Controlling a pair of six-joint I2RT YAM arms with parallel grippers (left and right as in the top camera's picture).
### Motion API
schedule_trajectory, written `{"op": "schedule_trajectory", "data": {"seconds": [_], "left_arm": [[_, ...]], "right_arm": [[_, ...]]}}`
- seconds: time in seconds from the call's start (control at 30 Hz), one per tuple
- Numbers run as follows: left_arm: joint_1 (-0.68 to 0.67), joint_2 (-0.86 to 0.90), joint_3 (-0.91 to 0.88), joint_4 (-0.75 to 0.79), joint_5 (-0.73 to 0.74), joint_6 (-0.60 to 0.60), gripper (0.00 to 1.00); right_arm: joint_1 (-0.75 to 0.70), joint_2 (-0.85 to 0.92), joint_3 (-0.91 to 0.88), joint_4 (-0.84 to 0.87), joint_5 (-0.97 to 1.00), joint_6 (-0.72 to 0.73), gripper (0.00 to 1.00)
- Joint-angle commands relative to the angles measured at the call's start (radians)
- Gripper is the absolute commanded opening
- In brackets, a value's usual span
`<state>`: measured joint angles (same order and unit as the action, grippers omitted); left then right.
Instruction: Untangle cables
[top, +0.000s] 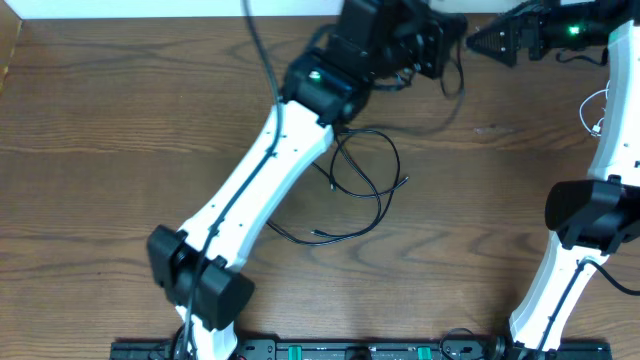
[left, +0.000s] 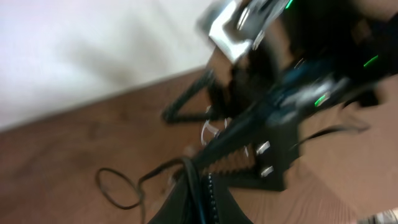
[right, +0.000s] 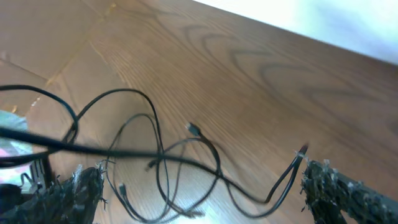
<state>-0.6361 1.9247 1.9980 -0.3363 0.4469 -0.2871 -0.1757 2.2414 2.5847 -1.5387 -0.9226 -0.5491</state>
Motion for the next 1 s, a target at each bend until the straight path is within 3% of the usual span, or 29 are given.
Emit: {"op": "schedule_trajectory", "data": {"seconds": [0.0, 0.07, 0.1, 0.13, 0.2, 0.23, 0.4, 0.53, 0.73, 0.97], "left_arm": [[-0.05, 0.063, 0.027, -0.049, 0.02, 0.028, 0.08], [-0.075, 0.103, 0.027, -0.06, 0.02, 0.028, 0.17], [-0.08, 0.114, 0.027, -0.063, 0.017, 0.028, 0.27], [-0.089, 0.126, 0.027, -0.072, 0.012, 0.029, 0.43], [-0.094, 0.135, 0.027, -0.079, 0.013, 0.029, 0.89], [-0.094, 0.134, 0.028, -0.077, 0.013, 0.029, 0.92], [-0.093, 0.121, 0.028, -0.075, -0.002, 0.033, 0.93], [-0.083, 0.073, 0.028, -0.123, -0.135, 0.049, 0.94], [0.033, -0.13, 0.028, -0.402, -0.382, 0.065, 0.94], [0.297, -0.28, 0.028, -0.704, -0.418, -0.027, 0.94]], "right_arm": [[0.0, -0.007, 0.003, -0.011, 0.052, 0.006, 0.99], [0.0, -0.007, 0.003, -0.013, 0.065, 0.006, 0.99], [0.0, -0.007, 0.003, -0.013, 0.068, 0.006, 0.99], [-0.001, -0.007, 0.003, -0.013, 0.076, 0.006, 0.99], [-0.003, -0.007, 0.003, -0.013, 0.086, 0.006, 0.99], [-0.003, -0.007, 0.003, -0.013, 0.086, 0.006, 0.99], [-0.015, -0.007, 0.003, 0.007, 0.086, 0.049, 0.99], [-0.01, -0.007, 0.003, 0.004, 0.087, 0.067, 0.99], [0.069, -0.005, 0.003, -0.015, 0.24, 0.138, 0.99], [0.279, 0.023, 0.003, -0.002, 0.642, 0.24, 0.99]]}}
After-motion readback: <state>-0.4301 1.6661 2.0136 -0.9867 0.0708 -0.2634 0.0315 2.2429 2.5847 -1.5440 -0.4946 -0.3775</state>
